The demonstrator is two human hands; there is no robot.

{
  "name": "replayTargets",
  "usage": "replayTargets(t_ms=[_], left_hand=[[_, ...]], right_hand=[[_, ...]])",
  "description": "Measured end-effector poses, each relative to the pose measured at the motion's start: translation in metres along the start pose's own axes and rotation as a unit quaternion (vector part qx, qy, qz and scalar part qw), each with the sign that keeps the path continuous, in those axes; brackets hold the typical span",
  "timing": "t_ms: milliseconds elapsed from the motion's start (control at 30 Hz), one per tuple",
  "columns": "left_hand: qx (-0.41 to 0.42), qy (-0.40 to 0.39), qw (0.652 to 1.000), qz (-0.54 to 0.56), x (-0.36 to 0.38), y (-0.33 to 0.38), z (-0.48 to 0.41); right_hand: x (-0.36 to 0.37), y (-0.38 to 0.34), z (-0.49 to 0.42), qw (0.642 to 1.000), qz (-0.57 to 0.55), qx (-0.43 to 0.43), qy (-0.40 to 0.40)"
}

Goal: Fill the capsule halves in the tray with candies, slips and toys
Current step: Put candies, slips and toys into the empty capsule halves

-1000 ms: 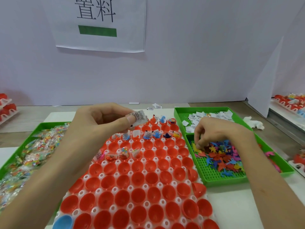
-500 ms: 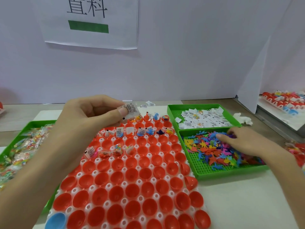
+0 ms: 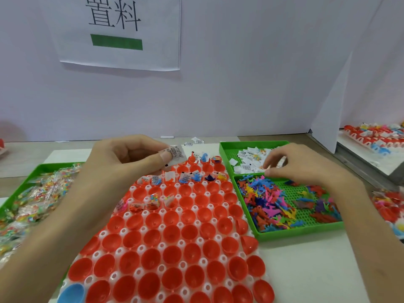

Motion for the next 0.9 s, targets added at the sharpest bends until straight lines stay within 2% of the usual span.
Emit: replayTargets(t_ms=[100, 167, 433, 667, 900], left_hand=[[0.001, 0.000, 1.000, -0.001, 0.001, 0.002, 0.001], [0.000, 0.004, 1.000, 0.002, 0.000, 0.003, 0.001], [-0.002, 0.010, 1.000, 0.000, -0.003, 0.004, 0.000], [-0.012, -0.002, 1.000, -0.010, 0.005, -0.005, -0.001], [-0.019, -0.017, 1.000, -0.008, 0.013, -0.009, 0.001]], right_hand=[[0.020, -0.023, -0.004, 0.988, -0.029, -0.048, -0.144], [0.035, -0.028, -0.009, 0.982, -0.015, -0.049, -0.183], [0.022, -0.002, -0.026, 0.983, 0.041, 0.026, -0.175], [0.007, 0.001, -0.027, 0.990, -0.039, 0.010, -0.133], [-0.017, -0.012, -0.021, 0.995, -0.090, -0.033, -0.040]])
Point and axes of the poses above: each hand's wrist, its own z-axis away from the middle knuckle, its own x-axis out of the palm, y = z × x, the point moved 5 cm from there along -z, towards the middle knuckle
